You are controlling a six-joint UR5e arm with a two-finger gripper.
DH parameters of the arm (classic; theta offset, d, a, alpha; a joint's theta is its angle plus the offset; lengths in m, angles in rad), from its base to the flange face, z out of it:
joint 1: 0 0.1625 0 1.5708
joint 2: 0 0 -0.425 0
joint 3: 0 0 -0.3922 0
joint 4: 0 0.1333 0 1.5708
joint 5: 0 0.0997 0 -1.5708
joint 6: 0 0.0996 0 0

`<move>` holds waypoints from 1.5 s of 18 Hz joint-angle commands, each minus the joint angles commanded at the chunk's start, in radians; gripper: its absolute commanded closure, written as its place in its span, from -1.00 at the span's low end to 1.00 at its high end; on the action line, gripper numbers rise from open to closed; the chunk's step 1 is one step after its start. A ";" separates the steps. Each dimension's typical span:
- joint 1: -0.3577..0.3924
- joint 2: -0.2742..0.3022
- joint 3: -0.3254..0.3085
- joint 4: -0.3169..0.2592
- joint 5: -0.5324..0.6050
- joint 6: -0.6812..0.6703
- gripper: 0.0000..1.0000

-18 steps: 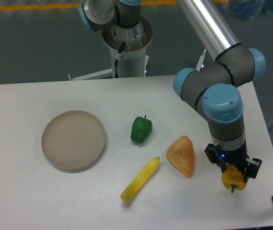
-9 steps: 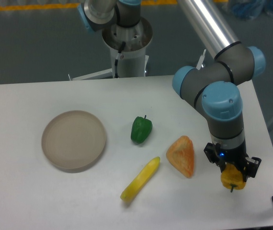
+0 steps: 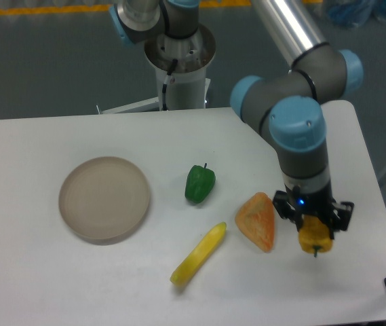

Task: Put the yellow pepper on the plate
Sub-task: 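Carry the yellow pepper across the table over the beige plate, then lower the yellow pepper onto the plate center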

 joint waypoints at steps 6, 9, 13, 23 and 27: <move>-0.086 0.178 -0.196 -0.008 -0.129 -0.199 0.25; -0.214 0.209 -0.247 -0.008 -0.134 -0.370 0.25; -0.354 0.217 -0.293 -0.011 -0.132 -0.470 0.25; -0.511 0.149 -0.362 0.000 -0.120 -0.588 0.24; -0.511 0.096 -0.361 0.003 -0.122 -0.587 0.24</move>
